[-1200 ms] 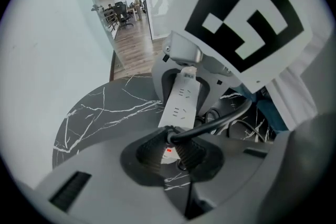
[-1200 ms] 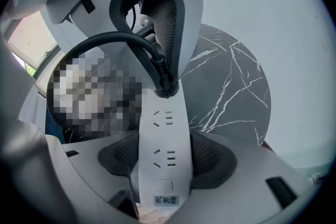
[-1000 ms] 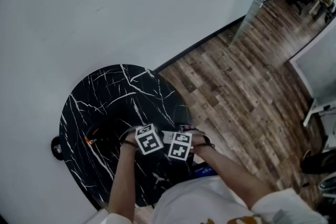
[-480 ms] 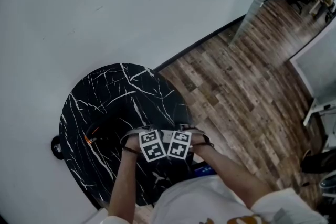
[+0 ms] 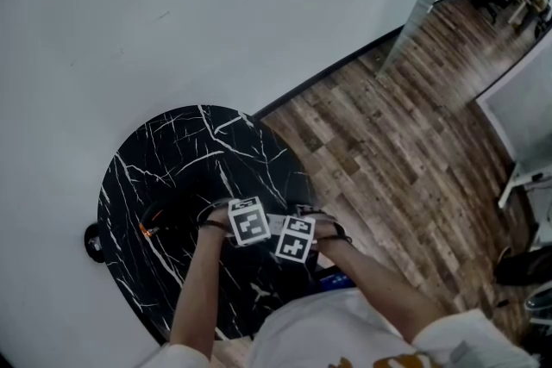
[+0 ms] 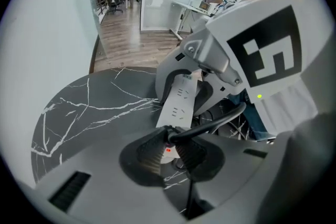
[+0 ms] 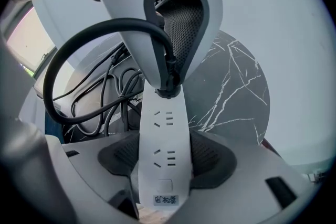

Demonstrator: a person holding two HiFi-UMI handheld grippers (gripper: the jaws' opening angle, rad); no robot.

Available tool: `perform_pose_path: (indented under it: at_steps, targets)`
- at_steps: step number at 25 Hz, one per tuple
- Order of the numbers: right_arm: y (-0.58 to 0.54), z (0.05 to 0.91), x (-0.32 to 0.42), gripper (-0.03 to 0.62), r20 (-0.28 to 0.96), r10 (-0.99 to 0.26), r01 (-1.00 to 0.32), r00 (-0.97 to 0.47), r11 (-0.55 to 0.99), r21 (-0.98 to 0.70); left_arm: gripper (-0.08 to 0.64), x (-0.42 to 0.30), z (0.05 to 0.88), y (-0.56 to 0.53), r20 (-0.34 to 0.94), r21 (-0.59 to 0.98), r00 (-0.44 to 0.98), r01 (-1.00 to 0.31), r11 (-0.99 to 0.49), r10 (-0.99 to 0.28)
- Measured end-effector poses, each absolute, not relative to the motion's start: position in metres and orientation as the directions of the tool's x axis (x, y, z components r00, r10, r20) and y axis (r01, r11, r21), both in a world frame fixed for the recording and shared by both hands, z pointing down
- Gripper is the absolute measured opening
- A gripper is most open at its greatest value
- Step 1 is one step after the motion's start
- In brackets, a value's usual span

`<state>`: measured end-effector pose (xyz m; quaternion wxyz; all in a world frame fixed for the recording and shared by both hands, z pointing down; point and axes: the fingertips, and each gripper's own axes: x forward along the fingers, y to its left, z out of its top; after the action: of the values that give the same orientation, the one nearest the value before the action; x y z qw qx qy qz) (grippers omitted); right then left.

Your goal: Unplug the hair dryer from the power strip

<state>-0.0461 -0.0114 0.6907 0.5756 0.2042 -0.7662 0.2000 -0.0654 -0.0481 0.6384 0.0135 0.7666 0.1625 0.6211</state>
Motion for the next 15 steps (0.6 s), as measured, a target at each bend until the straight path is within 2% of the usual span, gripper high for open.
perform_pose_path:
  at_steps: [8,15]
  targets:
    - [-0.012,0.690,-0.047,0.268,0.962,-0.085,-0.533,-0.259,0.843,-0.069,0.054,-0.078,0.646,-0.045,0.982,0.039,0.173,0.205,-0.978,0.075]
    - [-0.012,0.689,-0.047,0.268,0.957,-0.097,-0.530,-0.273,0.846,-0.065,0.054,-0.070,0.641,-0.055,0.963,0.170,0.176,0.183,-0.968,0.202]
